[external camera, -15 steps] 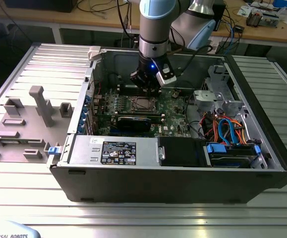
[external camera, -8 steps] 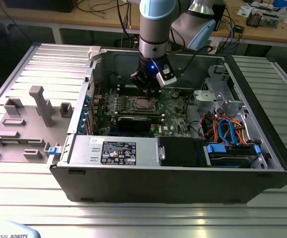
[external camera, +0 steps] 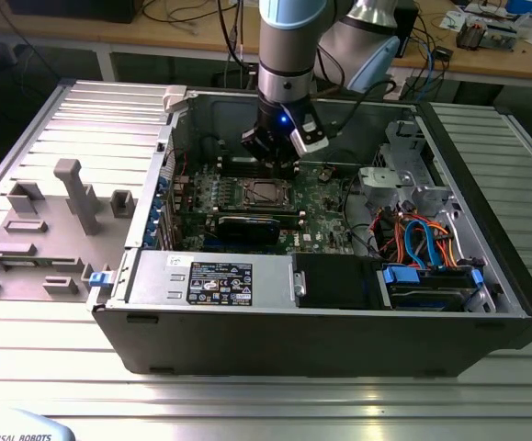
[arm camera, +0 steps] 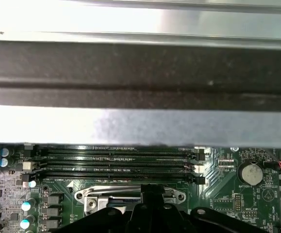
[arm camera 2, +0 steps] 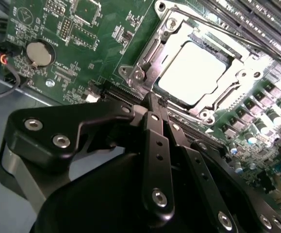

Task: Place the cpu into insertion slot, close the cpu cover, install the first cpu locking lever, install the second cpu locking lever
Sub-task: 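Install the second cpu locking lever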

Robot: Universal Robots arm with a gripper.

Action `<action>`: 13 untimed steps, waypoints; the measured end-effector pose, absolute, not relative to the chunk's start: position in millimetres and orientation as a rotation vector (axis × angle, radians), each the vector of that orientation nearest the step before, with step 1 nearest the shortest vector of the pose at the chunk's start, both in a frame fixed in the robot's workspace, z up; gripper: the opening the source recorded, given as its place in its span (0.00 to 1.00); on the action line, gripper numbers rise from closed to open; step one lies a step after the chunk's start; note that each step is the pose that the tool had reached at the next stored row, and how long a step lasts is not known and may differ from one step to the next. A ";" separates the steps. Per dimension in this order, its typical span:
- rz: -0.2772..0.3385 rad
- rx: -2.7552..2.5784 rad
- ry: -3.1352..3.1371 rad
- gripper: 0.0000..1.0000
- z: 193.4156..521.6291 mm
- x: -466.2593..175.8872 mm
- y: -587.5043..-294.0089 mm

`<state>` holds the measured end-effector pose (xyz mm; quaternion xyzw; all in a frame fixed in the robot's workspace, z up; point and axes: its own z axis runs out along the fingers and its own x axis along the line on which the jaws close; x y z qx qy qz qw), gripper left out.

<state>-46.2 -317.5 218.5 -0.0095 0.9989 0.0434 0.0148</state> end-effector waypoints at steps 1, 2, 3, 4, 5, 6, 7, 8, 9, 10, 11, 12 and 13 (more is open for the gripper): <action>0.135 -0.030 3.109 0.11 218.5 -46.1 -317.6; 0.135 -0.030 3.109 0.11 218.6 -46.1 -318.0; 0.135 -0.030 3.109 0.11 218.6 -46.1 -318.5; 0.135 -0.030 3.109 0.11 218.5 -46.1 -319.0; 0.135 -0.030 3.109 0.11 218.5 -46.2 -320.2; 0.135 -0.030 3.109 0.11 218.4 -46.2 -321.4; 0.135 -0.030 3.109 0.11 218.3 -46.2 -323.2; 0.135 -0.030 3.109 0.11 218.3 -46.2 -323.3; 0.135 -0.029 3.109 0.11 218.3 -46.2 -323.4; 0.135 -0.030 3.109 0.11 218.3 -46.1 -323.4; 0.135 -0.030 3.109 0.11 218.3 -46.2 -323.5; 0.135 -0.030 3.109 0.11 218.3 -46.2 -323.6; 0.135 -0.030 3.109 0.11 218.3 -46.2 -323.6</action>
